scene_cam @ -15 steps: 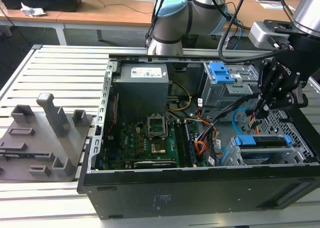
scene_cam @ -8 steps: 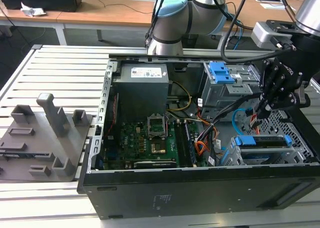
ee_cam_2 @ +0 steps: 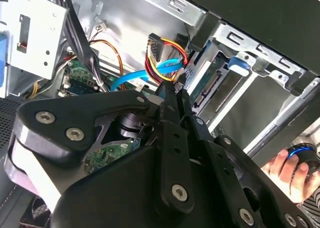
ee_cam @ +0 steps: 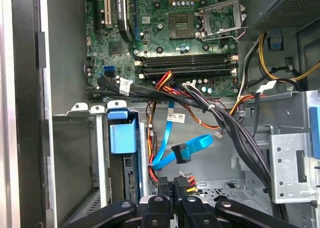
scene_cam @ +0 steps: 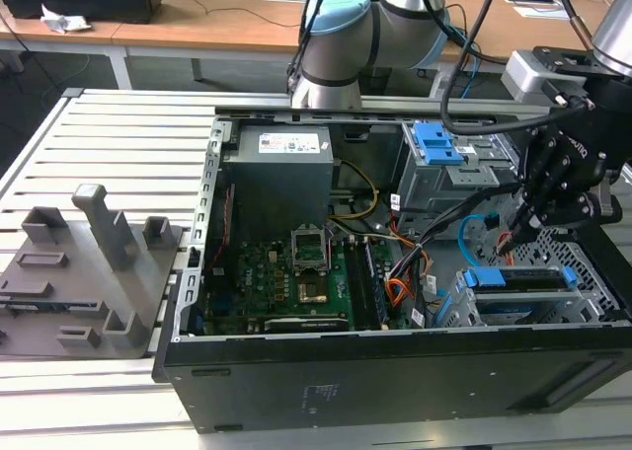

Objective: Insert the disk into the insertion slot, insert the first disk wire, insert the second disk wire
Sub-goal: 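Insert the first disk wire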

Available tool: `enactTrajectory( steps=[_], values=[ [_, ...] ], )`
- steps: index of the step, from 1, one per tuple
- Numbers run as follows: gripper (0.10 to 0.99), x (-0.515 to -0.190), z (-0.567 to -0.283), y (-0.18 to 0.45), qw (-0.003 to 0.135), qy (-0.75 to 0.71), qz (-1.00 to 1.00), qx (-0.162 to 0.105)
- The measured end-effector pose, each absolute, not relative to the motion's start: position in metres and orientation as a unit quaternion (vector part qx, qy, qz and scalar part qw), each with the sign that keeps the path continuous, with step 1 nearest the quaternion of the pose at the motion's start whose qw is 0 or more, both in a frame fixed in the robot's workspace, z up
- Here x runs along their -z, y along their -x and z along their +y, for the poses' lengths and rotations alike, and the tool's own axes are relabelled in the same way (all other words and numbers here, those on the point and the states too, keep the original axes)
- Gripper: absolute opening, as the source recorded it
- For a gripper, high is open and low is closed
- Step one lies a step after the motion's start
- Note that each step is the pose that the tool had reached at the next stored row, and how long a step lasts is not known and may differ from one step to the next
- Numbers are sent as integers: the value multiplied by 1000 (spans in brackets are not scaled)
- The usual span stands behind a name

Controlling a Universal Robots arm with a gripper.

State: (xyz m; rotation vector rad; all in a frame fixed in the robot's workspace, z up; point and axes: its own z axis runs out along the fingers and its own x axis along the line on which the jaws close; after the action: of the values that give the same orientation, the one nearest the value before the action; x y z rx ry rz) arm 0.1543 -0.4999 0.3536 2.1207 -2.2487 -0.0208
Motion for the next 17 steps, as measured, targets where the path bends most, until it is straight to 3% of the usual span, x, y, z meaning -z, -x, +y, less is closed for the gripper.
enactTrajectory(
  steps=[17],
  values=[
    [161,-352,-523,-154,25,-686,-727,7]
  ],
)
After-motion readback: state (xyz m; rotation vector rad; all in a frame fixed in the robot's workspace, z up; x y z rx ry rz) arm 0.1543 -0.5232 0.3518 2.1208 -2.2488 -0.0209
